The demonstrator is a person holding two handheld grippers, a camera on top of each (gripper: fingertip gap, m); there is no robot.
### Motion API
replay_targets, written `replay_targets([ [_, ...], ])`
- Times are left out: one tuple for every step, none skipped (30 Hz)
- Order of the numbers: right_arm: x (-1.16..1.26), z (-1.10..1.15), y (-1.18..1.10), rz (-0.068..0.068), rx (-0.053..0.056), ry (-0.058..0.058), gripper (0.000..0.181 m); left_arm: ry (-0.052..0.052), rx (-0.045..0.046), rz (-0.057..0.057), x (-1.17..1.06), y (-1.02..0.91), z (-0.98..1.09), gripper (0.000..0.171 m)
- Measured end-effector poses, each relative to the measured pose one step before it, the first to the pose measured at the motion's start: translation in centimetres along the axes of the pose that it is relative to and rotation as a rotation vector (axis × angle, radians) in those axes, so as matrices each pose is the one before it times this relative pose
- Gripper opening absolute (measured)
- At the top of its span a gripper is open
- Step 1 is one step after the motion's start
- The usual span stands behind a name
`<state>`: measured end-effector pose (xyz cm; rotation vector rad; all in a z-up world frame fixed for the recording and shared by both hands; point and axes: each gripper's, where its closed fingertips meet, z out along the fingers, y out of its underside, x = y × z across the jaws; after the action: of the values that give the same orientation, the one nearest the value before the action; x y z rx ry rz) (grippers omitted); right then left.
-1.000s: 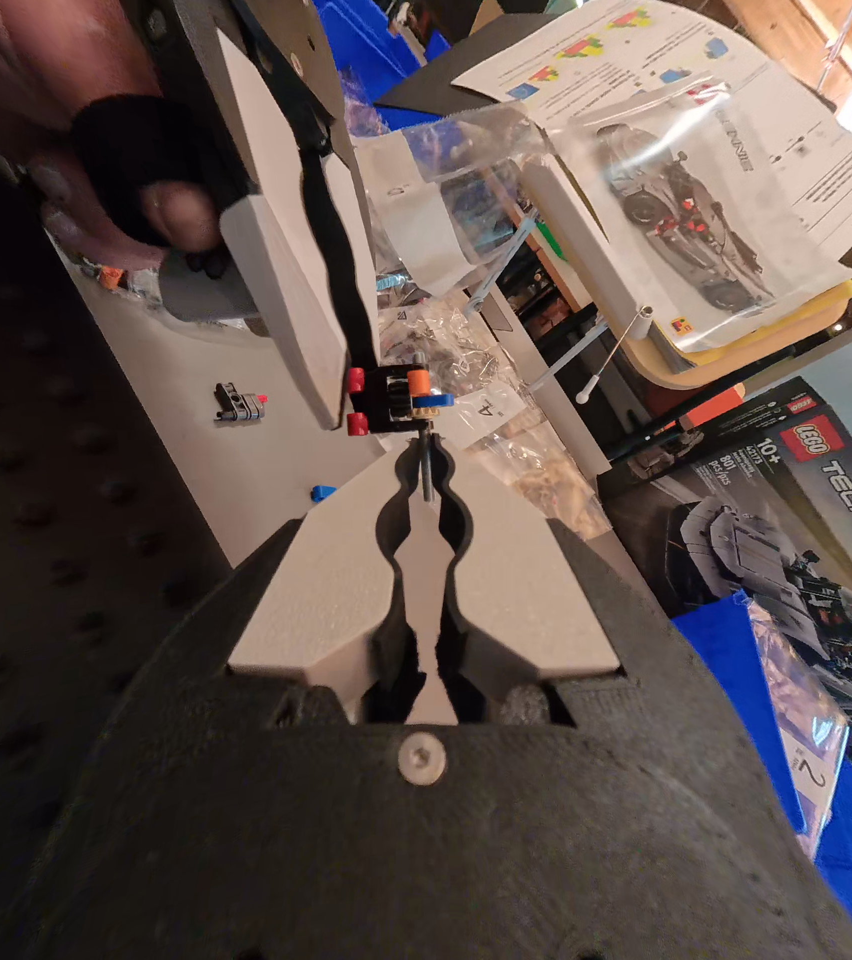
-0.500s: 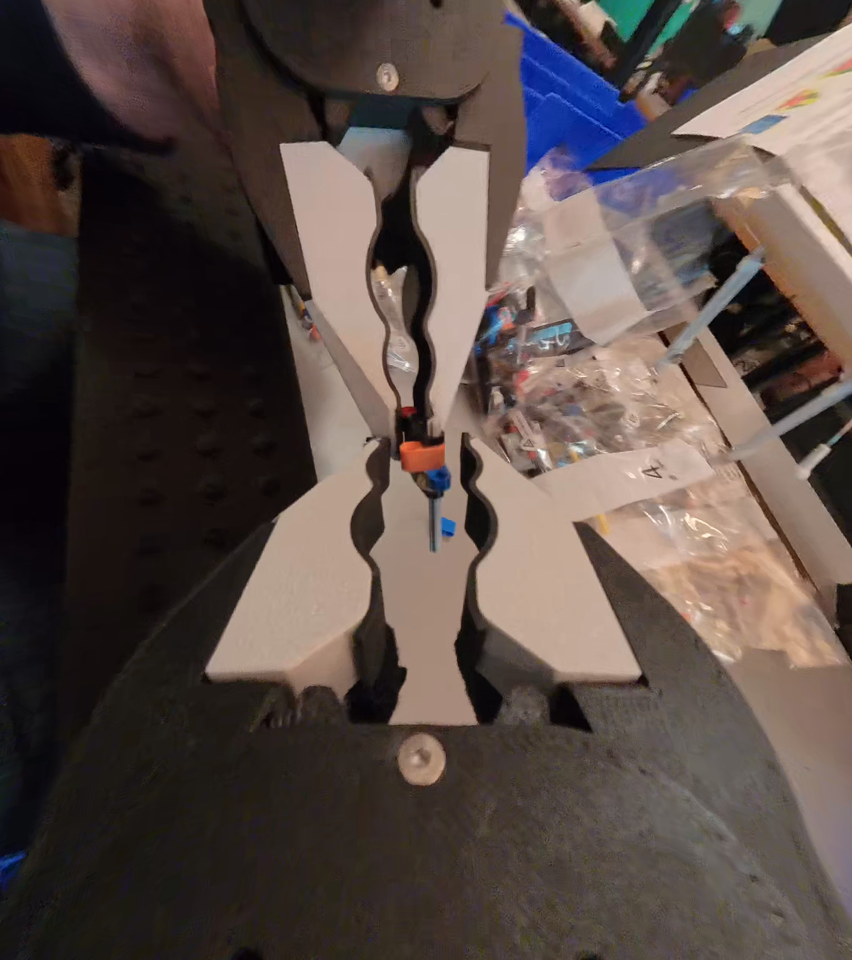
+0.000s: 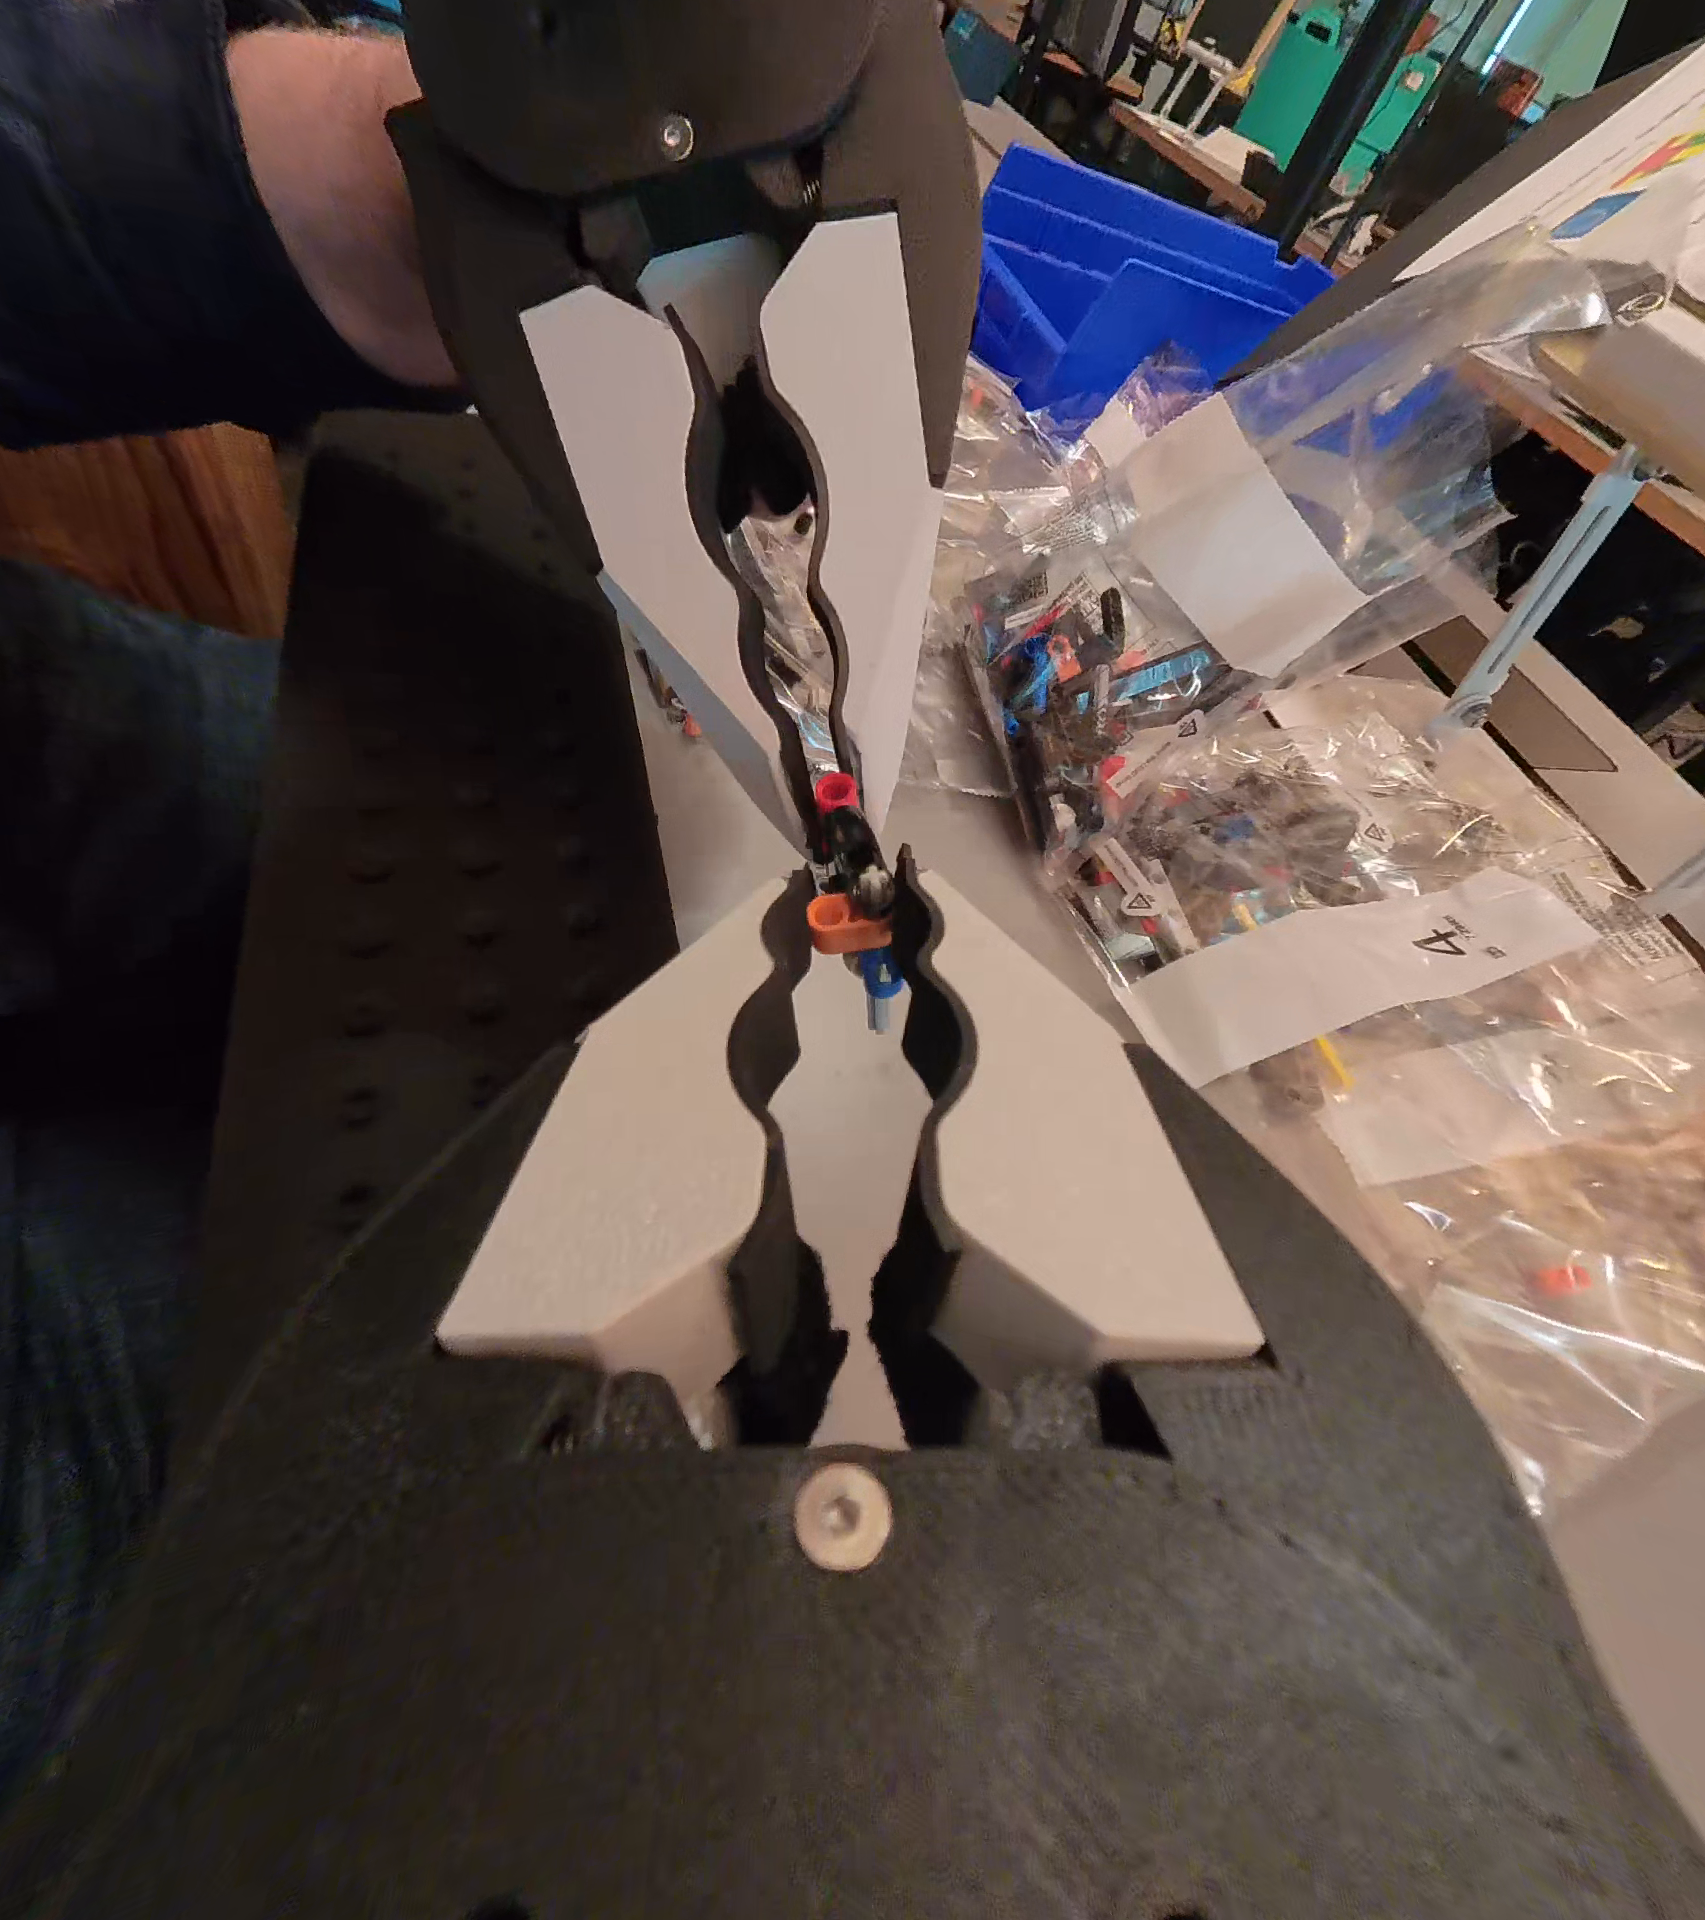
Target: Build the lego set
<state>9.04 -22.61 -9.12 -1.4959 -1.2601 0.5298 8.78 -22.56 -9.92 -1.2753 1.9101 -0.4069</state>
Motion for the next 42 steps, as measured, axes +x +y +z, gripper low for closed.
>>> replay_targets([
  [0.077,-0.063,-0.062,0.0111,0.0129,-0.0058,0.013,0.0013,0.01556,-0.0128,-0.065,-0.115,-0.006,0.007],
  [0.056,-0.125,-0.133,0.0125,0.0132,-0.0077,0.013,0.0,0.0189,-0.0079,-0.059,-0.189,-0.096,0.007],
  [-0.001,-0.1,-0.116,0.0095,0.012,-0.0064,0.013,0.0014,0.01174,-0.0069,-0.009,-0.151,-0.093,0.007],
  [-0.059,-0.055,-0.047,0.0103,0.0085,-0.0085,0.013,0.0035,0.00401,-0.0058,0.073,-0.067,-0.048,0.007],
  [-0.052,-0.041,0.036,0.0083,0.0031,-0.0072,0.013,0.0044,0.00312,-0.0067,0.105,-0.032,0.043,0.006],
  [-0.015,-0.033,0.027,0.0035,-0.0001,-0.004,0.013,0.0057,0.00559,-0.0181,0.068,-0.035,0.094,0.006],
  [0.081,0.029,0.045,-0.0003,-0.0043,0.0042,0.014,0.0002,0.00014,-0.022,-0.064,0.036,0.112,0.007],
  [0.138,0.007,-0.041,-0.0028,0.0013,0.009,0.014,-0.0153,0.00514,0.0,-0.195,-0.026,0.035,0.007],
  [0.032,-0.049,-0.093,0.0005,0.0049,-0.0011,0.013,-0.0141,0.01082,0.0022,-0.117,-0.14,-0.052,0.009],
  [0.027,0.013,0.071,-0.0061,-0.0043,0.0042,0.013,-0.0033,0.01741,-0.0047,0.044,-0.303,-0.138,0.01],
  [0.027,0.106,0.19,-0.0063,-0.011,0.008,0.014,-0.0027,0.01557,-0.0022,0.064,-0.311,-0.166,0.012],
  [-0.058,0.102,0.105,-0.0053,-0.0067,0.0028,0.014,-0.0098,0.00525,0.0064,-0.041,-0.134,-0.18,0.013],
  [-0.081,0.029,-0.038,-0.0059,0.0004,0.0005,0.014,-0.0064,-0.00079,0.0025,-0.06,-0.003,-0.166,0.014],
  [-0.005,-0.015,-0.215,0.0042,0.0118,0.0005,0.014,-0.0002,-0.00166,-0.0083,-0.047,0.064,-0.083,0.015],
  [0.027,0.045,-0.063,0.0055,0.0022,-0.0009,0.014,0.0008,0.00485,-0.0069,-0.008,-0.019,0.034,0.015],
  [-0.021,0.111,0.073,-0.0038,-0.0058,-0.0001,0.014,0.0025,0.00785,-0.0048,0.069,-0.071,0.093,0.012],
  [-0.083,0.093,-0.047,-0.005,0.0006,-0.0003,0.014,0.0011,-0.00274,-0.0044,0.055,0.1,0.167,0.008],
  [-0.098,0.073,-0.057,-0.0023,0.0006,-0.0015,0.013,0.0005,-0.01265,0.0039,0.087,0.216,0.167,0.008],
  [-0.03,0.065,0.128,-0.0028,-0.007,0.0012,0.014,-0.007,-0.00355,0.0125,0.033,0.08,0.035,0.007],
  [-0.005,-0.03,-0.058,-0.0002,0.0046,0.0007,0.013,-0.006,0.00292,0.0058,0.02,-0.05,-0.017,0.007],
  [0.002,-0.021,-0.045,-0.0022,0.0,0.0011,0.013,-0.0014,-0.00544,0.0003,0.012,0.01,0.006,0.007],
  [0.072,0.071,0.125,-0.0159,-0.0154,0.0118,0.014,-0.0105,-0.01912,0.0188,-0.074,0.154,0.056,0.007],
  [0.053,0.115,0.187,-0.0346,-0.0228,0.0194,0.014,-0.0107,-0.025,0.0228,-0.058,0.194,0.102,0.007],
  [-0.059,0.08,0.085,-0.0309,-0.0188,0.0118,0.014,-0.0019,-0.025,0.019,0.062,0.19,0.111,0.007],
  [-0.055,0.072,0.038,-0.0197,-0.0169,0.0072,0.014,-0.0056,-0.02592,0.0213,0.019,0.195,0.107,0.007],
  [-0.02,0.084,0.061,-0.0178,-0.0184,0.0067,0.014,-0.0023,-0.01494,0.0155,0.048,0.055,0.087,0.007],
  [0.073,0.001,-0.09,-0.016,-0.0064,0.0106,0.018,0.0088,-0.01888,0.0051,0.148,0.149,0.11,0.007],
  [0.104,-0.051,0.023,-0.0129,-0.0133,0.0078,0.018,-0.0065,-0.01935,0.0114,-0.066,0.174,0.094,0.007],
  [0.118,0.026,0.329,-0.023,-0.0344,0.011,0.012,-0.0087,-0.01534,0.0085,-0.125,0.134,0.076,0.007],
  [-0.008,0.109,0.271,-0.0286,-0.0309,0.0088,0.008,0.0029,-0.0051,-0.0009,-0.015,-0.027,0.054,0.007],
  [-0.024,0.125,0.07,-0.0118,-0.0177,0.0077,0.007,0.0025,-0.00552,-0.0002,-0.023,0.025,0.053,0.007],
  [0.024,0.086,0.09,-0.0086,-0.02,0.0083,0.007,-0.0003,-0.00497,0.0026,-0.016,0.049,0.101,0.007],
  [0.002,0.08,0.128,-0.0155,-0.0208,0.0094,0.007,-0.0034,-0.00727,0.0031,-0.012,0.04,0.126,0.007],
  [0.014,0.12,0.16,-0.0175,-0.0217,0.0141,0.006,-0.01,-0.01287,0.0117,-0.06,0.11,0.13,0.007],
  [0.036,0.084,0.144,-0.0199,-0.0169,0.0179,0.005,-0.0103,-0.0087,0.0068,-0.083,0.068,0.138,0.007],
  [0.018,0.034,0.154,-0.0161,-0.0135,0.0116,0.005,-0.0023,-0.00018,0.0007,0.025,-0.035,0.132,0.007],
  [0.003,0.059,0.113,-0.0123,-0.0128,0.0097,0.005,-0.0022,0.00407,0.0028,0.016,-0.051,0.106,0.007],
  [0.097,0.103,0.112,-0.0129,-0.0148,0.0193,0.005,-0.0097,-0.0065,0.0072,-0.124,0.102,0.107,0.007],
  [-0.063,0.147,0.126,-0.0209,-0.0178,0.0136,0.005,-0.0008,-0.01485,0.0171,0.049,0.201,0.13,0.007],
  [-0.192,0.178,0.17,-0.0194,-0.0181,0.0038,0.005,0.0011,-0.01925,0.0247,0.137,0.228,0.126,0.007],
  [-0.119,0.124,0.145,-0.0163,-0.004,0.0029,0.005,-0.0049,-0.00975,0.0188,0.053,0.168,0.109,0.007],
  [-0.124,0.054,0.092,-0.0038,0.0098,-0.0074,0.005,0.0051,0.00178,0.0007,0.122,0.065,0.066,0.007],
])
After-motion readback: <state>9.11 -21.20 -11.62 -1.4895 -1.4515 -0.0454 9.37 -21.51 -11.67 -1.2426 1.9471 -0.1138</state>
